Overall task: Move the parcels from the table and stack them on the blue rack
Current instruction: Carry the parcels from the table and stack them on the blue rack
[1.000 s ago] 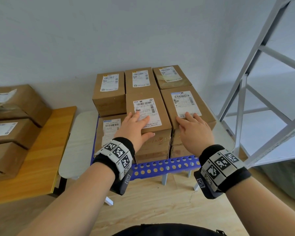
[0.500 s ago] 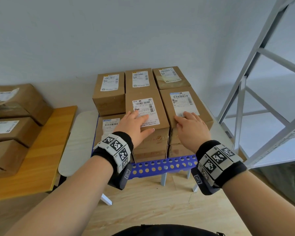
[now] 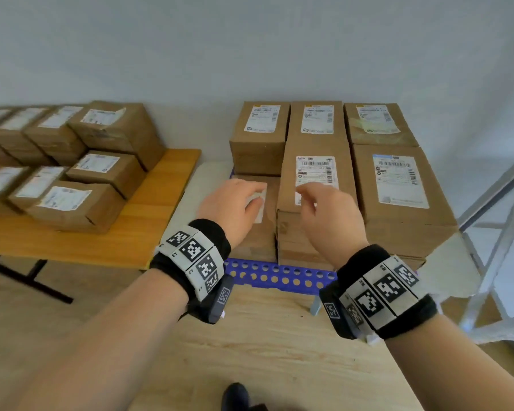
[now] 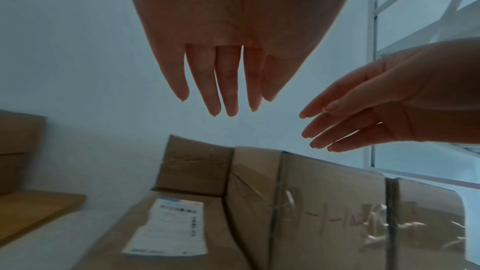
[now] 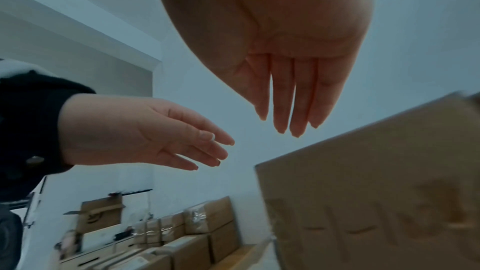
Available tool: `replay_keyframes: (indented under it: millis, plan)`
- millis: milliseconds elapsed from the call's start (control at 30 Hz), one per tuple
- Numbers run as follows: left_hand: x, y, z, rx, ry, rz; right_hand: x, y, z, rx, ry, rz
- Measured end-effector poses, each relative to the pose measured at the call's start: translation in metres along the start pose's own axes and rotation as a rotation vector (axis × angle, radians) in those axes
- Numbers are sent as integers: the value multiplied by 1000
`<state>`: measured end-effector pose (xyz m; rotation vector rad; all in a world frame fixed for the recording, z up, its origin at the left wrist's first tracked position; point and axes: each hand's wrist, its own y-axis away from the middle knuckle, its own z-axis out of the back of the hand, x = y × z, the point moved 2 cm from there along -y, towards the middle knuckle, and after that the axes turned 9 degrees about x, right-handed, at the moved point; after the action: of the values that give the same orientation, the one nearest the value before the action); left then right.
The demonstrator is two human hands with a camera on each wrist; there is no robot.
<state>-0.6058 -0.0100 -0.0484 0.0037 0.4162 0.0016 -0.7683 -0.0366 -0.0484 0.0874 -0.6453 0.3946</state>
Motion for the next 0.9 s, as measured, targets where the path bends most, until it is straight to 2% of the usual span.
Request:
replay_keyframes:
  millis: [267,600,767,900]
  plan:
    - [97,40,45,-52,15,131,84,-28,-59,92,1,144]
    - [270,74,137,-139,21,155,245,-85,-172,127,-49,194]
    - [334,71,172,-139,40,179,294,-120,-210,139,-58,189]
    - [373,48,190,-148,90,199,315,-161,-225,130,-55,208]
